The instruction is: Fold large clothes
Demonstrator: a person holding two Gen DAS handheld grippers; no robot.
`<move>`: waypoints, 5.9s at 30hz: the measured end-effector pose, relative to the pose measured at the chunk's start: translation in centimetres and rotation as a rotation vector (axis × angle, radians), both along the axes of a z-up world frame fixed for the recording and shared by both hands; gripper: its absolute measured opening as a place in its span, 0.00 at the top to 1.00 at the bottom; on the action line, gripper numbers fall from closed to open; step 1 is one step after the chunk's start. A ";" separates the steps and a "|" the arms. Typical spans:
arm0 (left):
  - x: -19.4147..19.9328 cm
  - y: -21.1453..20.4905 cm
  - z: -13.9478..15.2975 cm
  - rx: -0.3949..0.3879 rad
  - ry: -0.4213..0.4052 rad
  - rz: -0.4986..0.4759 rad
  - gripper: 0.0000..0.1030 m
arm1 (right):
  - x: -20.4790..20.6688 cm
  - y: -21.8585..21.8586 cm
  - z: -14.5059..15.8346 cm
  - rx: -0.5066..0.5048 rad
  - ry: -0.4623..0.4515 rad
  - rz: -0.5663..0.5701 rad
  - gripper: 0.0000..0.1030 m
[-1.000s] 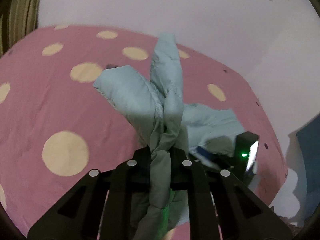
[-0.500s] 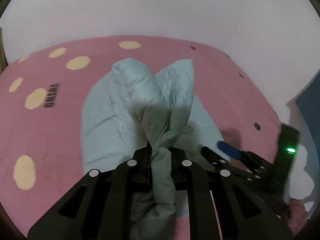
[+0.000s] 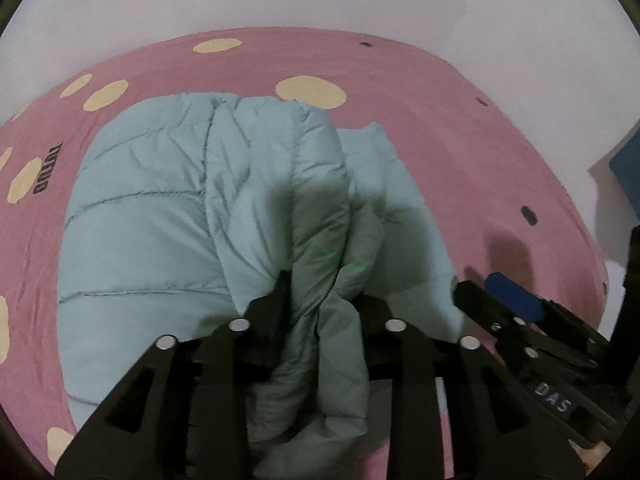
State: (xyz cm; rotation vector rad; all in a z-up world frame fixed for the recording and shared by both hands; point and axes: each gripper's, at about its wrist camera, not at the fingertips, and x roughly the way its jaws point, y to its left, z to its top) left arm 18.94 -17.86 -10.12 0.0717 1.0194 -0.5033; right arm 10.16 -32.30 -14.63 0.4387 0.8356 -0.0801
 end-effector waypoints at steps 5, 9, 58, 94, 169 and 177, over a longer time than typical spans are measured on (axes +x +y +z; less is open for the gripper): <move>-1.5 0.6 2.4 -0.063 -0.031 -0.037 0.56 | 0.3 -0.6 0.8 -0.005 -0.011 0.000 0.50; -3.0 2.5 4.6 -0.124 -0.066 -0.048 0.47 | 0.7 -0.5 1.5 0.004 -0.020 0.014 0.50; -0.8 12.1 -0.9 -0.158 -0.051 0.127 0.36 | 3.3 1.2 2.5 0.167 0.011 0.119 0.37; 0.1 7.5 -4.2 -0.052 -0.013 0.066 0.32 | 5.3 -2.3 -4.7 0.129 0.086 0.070 0.84; 10.7 4.1 -4.7 -0.039 -0.019 0.268 0.24 | 13.6 0.4 -4.0 -0.099 -0.001 0.082 0.65; 11.2 3.5 -5.9 -0.013 -0.010 0.258 0.23 | 14.3 0.4 -5.0 -0.090 0.005 0.069 0.65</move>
